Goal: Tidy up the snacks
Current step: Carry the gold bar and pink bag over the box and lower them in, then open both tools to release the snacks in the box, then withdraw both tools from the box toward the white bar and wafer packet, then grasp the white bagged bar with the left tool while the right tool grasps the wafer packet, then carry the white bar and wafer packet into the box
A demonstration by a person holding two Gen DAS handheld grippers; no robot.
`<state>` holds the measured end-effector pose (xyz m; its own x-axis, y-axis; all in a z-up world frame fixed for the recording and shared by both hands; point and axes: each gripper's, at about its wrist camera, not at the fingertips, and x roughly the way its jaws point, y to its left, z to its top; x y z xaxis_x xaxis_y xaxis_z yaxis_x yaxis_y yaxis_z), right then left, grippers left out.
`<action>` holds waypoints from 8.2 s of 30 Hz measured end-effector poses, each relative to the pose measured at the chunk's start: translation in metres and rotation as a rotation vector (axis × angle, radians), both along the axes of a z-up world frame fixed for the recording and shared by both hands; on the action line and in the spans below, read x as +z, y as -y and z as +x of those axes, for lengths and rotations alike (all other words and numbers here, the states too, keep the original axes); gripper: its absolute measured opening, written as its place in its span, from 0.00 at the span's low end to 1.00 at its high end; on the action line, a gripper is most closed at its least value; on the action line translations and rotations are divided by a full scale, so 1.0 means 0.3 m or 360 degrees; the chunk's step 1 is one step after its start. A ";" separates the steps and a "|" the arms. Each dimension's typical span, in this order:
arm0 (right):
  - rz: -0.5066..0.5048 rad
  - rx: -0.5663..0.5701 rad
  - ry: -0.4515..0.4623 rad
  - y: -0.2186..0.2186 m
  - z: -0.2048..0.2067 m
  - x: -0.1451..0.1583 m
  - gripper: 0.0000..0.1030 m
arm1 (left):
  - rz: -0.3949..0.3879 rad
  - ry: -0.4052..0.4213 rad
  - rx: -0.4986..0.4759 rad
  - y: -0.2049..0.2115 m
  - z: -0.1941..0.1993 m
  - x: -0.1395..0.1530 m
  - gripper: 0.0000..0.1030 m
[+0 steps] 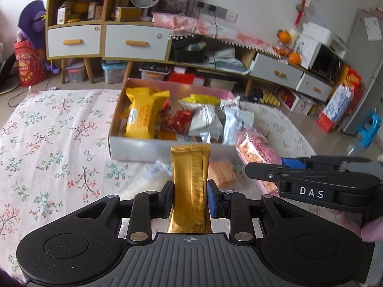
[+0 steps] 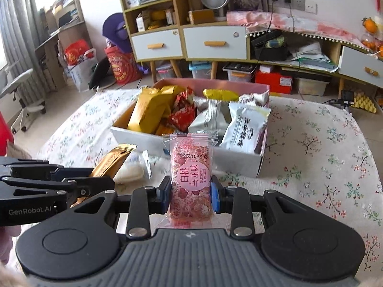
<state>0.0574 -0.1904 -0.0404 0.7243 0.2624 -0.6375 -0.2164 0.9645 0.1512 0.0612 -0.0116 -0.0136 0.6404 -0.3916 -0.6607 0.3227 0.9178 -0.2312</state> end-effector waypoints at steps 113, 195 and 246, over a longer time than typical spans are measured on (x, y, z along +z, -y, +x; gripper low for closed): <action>-0.0205 -0.0112 -0.0059 -0.023 -0.014 -0.164 1.00 | 0.0417 0.0112 -0.0196 -0.168 0.017 -0.251 0.97; -0.0111 0.0016 -0.0018 -0.112 0.075 -0.155 0.31 | 0.0250 -0.0056 -0.0052 -0.029 0.096 -0.179 0.19; 0.0446 -0.0286 0.0062 0.024 0.222 -0.022 0.31 | -0.0106 0.0130 0.0081 0.012 0.380 -0.056 0.16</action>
<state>0.1240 -0.1977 -0.0469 0.7972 0.2898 -0.5297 -0.0576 0.9098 0.4110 0.1750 -0.0153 -0.0303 0.7112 -0.3988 -0.5790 0.2966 0.9169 -0.2671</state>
